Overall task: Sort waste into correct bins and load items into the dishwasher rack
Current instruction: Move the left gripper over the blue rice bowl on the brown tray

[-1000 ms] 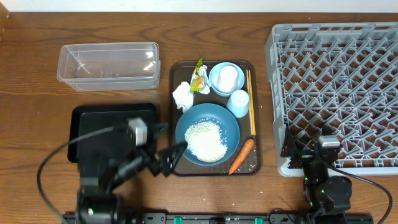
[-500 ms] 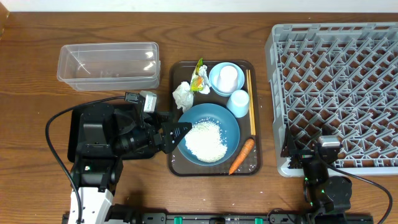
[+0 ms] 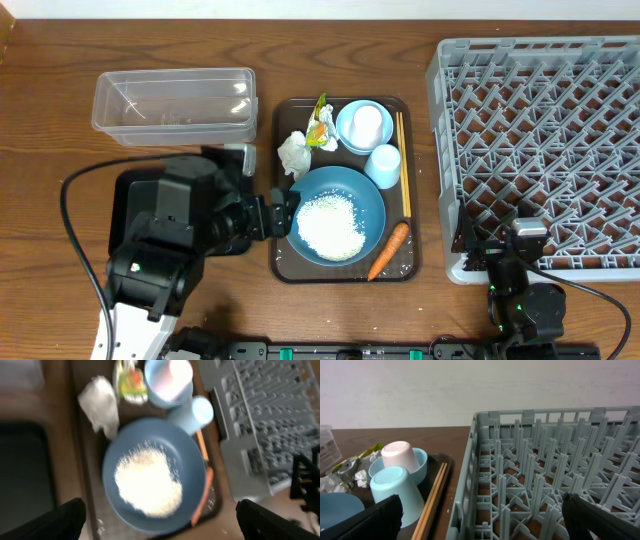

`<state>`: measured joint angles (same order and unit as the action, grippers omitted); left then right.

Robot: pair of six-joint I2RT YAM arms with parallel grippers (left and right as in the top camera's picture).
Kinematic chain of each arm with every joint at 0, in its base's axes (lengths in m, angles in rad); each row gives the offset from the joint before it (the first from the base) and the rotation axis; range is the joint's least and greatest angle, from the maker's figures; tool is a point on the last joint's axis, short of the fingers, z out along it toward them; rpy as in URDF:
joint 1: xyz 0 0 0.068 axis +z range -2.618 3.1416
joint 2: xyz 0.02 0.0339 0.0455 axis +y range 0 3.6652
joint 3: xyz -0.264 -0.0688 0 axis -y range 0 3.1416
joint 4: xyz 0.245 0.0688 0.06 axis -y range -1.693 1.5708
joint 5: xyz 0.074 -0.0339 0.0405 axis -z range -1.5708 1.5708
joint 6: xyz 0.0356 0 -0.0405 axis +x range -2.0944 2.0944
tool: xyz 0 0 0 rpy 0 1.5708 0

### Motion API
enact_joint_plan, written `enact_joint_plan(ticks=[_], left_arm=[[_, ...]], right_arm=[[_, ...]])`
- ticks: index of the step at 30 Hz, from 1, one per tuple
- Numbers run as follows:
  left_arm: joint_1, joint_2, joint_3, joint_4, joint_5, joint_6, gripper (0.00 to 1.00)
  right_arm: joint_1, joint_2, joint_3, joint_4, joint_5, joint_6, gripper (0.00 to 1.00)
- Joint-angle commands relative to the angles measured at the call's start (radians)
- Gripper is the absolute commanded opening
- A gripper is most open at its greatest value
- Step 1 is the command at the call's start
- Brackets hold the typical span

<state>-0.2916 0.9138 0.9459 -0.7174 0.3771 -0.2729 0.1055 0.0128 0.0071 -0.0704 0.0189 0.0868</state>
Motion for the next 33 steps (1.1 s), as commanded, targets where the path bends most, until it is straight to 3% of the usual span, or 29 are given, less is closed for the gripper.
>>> enact_joint_plan(ticks=[1,7,11,22,28,33], left_arm=[[-0.049,0.001,0.021,0.013,-0.084,-0.003,0.98],[-0.09,0.019,0.021,0.011,-0.037,-0.007,0.98],[-0.122,0.04,0.025,0.006,-0.095,-0.02,0.98],[-0.221,0.309,0.229,-0.275,-0.293,-0.077,0.98],[-0.239,0.375,0.228,-0.274,-0.235,-0.195,0.98],[-0.24,0.387,0.228,-0.281,-0.214,-0.143,0.98]], right_arm=[[0.025,0.0,-0.002,-0.004,0.0,-0.013,0.99],[0.025,0.0,-0.002,-0.004,0.0,-0.013,0.99],[0.025,0.0,-0.002,-0.004,0.0,-0.013,0.99],[0.025,0.0,-0.002,-0.004,0.0,-0.013,0.99],[0.025,0.0,-0.002,-0.003,0.0,-0.013,0.99],[0.025,0.0,-0.002,-0.004,0.0,-0.013,0.99]])
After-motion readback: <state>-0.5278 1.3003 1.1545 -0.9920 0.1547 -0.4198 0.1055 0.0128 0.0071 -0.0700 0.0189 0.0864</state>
